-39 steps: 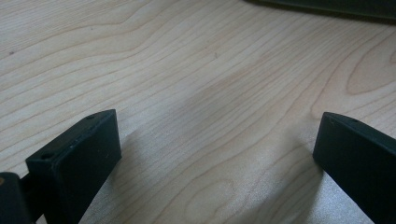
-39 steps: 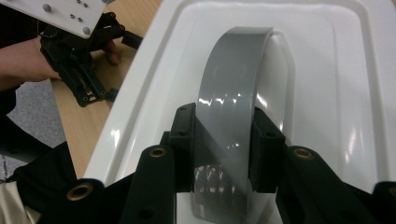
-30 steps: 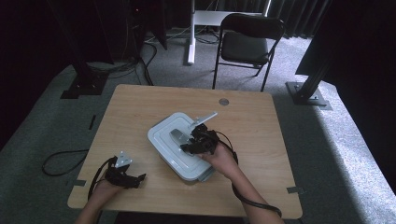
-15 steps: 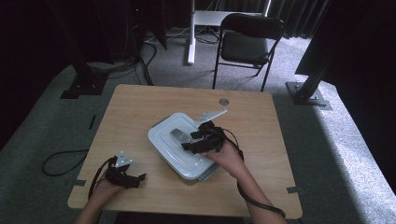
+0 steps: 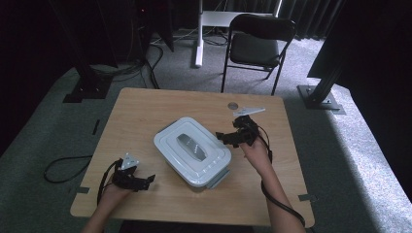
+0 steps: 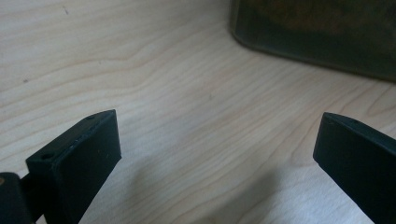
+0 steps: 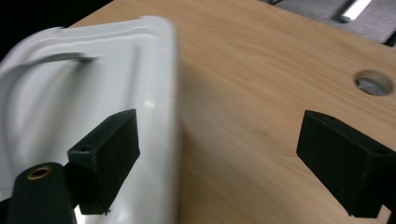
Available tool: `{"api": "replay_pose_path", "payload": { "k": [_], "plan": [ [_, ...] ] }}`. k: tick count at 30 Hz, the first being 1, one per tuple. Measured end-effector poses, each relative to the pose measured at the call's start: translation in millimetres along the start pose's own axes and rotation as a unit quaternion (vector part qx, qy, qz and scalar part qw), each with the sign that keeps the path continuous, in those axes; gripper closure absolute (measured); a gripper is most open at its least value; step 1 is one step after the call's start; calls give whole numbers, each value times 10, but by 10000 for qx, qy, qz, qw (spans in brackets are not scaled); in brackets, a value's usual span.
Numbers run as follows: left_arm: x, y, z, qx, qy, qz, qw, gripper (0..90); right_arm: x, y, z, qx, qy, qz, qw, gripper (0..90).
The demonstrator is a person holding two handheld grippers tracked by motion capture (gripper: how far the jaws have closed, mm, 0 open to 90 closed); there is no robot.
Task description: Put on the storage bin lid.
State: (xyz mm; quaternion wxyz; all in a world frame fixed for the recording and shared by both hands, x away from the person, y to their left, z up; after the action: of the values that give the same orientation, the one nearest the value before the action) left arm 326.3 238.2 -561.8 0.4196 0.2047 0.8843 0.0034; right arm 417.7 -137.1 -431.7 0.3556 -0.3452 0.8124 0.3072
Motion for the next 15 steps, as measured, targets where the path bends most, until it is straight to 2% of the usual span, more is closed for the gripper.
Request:
{"api": "replay_pose_path", "payload": {
  "k": [1, 2, 4, 5, 6, 7, 8, 9, 10, 11, 12, 13, 14, 15],
  "plan": [
    [0, 0, 0, 0, 0, 0, 10000, 14, 0, 0, 0, 0, 0, 0, 10000, 123],
    [-27, -17, -16, -29, -9, -32, 10000, 14, 37, -106, 0, 51, -72, 76, 9999, 123],
    [-49, -31, -32, -42, -24, -48, 10000, 14, 50, -144, 2, 104, -84, 89, 9999, 123],
    [-60, -39, -38, -48, -32, -46, 10000, 14, 92, -273, 36, 226, -138, 199, 9995, 123],
    [-86, -60, -48, -66, -50, -59, 9999, 14, 119, -332, 64, 262, -118, 264, 9992, 123],
    [-86, -60, -48, -66, -50, -59, 9999, 14, 119, -332, 64, 262, -118, 264, 9992, 123],
    [-120, -91, -43, -58, -71, -84, 9999, 14, 182, -444, 144, 307, -29, 354, 9989, 123],
    [-120, -91, -43, -58, -71, -84, 9999, 14, 182, -444, 144, 307, -29, 354, 9989, 123],
    [-155, -136, -24, -64, -94, -66, 9999, 14, 256, -548, 226, 375, 108, 402, 9984, 123],
    [-155, -136, -24, -64, -94, -66, 9999, 14, 256, -548, 226, 375, 108, 402, 9984, 123],
    [-191, -190, -2, -27, -120, -18, 9999, 13, 339, -637, 300, 451, 217, 451, 9977, 123],
    [-191, -190, -2, -27, -120, -18, 9999, 14, 339, -637, 300, 451, 217, 451, 9977, 123],
    [-223, -244, 20, -13, -136, 35, 9999, 14, 423, -690, 366, 429, 319, 557, 9970, 123],
    [-223, -244, 20, -13, -136, 35, 9999, 13, 453, -703, 389, 416, 357, 575, 9968, 123]
  ]
}}
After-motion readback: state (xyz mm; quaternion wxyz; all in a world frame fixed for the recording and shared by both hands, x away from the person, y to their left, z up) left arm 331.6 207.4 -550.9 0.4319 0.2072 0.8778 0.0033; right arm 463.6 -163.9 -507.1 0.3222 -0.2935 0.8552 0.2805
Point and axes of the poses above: each handheld gripper's, and its own axes: z roughly forward along the jaws, x roughly out of its underside, y roughly to its left, the point moved 3 cm from there along z, roughly forward along the jaws, and after that the axes turned 15 degrees about -x, right-handed, at the moved point
